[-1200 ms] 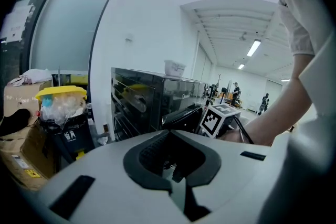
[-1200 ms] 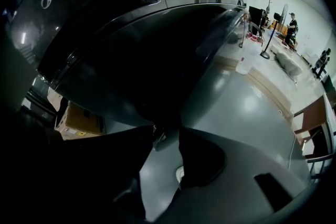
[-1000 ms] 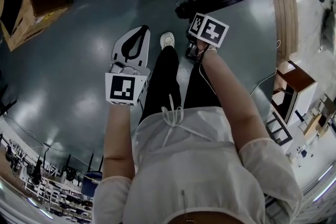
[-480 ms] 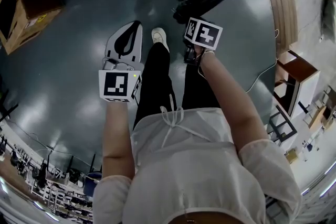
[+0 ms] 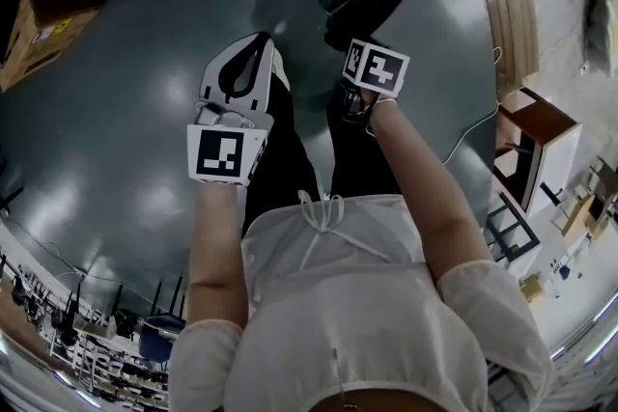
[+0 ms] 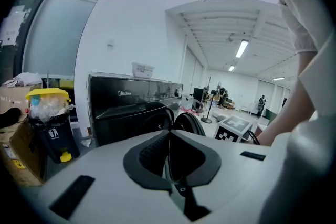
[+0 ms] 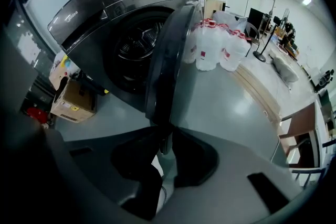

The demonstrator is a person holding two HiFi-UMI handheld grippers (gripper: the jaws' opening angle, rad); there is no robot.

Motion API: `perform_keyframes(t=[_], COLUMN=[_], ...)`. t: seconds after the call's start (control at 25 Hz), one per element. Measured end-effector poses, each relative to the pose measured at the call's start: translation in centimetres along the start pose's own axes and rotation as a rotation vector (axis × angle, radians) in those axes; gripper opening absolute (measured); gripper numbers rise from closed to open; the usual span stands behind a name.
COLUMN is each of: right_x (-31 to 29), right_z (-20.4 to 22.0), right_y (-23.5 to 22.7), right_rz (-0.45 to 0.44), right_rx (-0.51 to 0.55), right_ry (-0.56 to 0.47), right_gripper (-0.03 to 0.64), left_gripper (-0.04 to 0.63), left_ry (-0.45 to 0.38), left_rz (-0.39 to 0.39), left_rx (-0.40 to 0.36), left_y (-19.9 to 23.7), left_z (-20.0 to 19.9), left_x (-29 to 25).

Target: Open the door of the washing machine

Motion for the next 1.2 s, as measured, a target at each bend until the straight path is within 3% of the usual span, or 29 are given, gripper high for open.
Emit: perform_keyframes(t=[0.4, 0.76, 1.2], right_x=[4.2, 6.8, 9.3], right_z=[1.4, 0.8, -1.2], right_y=[-9.8, -18.0, -27.4], right_rz=[0.05, 0.031, 0.006], right_rx=[0.078, 0.148, 0.103], right_ry=[-0.022, -0.046, -0.105], right_gripper=[0.066, 0.064, 0.08], left_gripper=[0.021, 0.021, 0.021], left_ry=[0.022, 0.016, 0.034], left_rz=[0.055, 0.124, 0.229], left_rx=[-0.052, -0.067, -0.115], left_y=[-9.9, -19.4, -29.1], left_z=[0.6, 0.5, 0.1], left_x=[-1.1, -4.6, -9.7])
Point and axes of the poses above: the fingertips, and each gripper's own axes: x backward along the fingers, y to its left, z out of its underside, the point moved 1 cm from there along x, backward along the fingers, and after that the axes turned 12 degrees about -z, right-handed, at the moved point
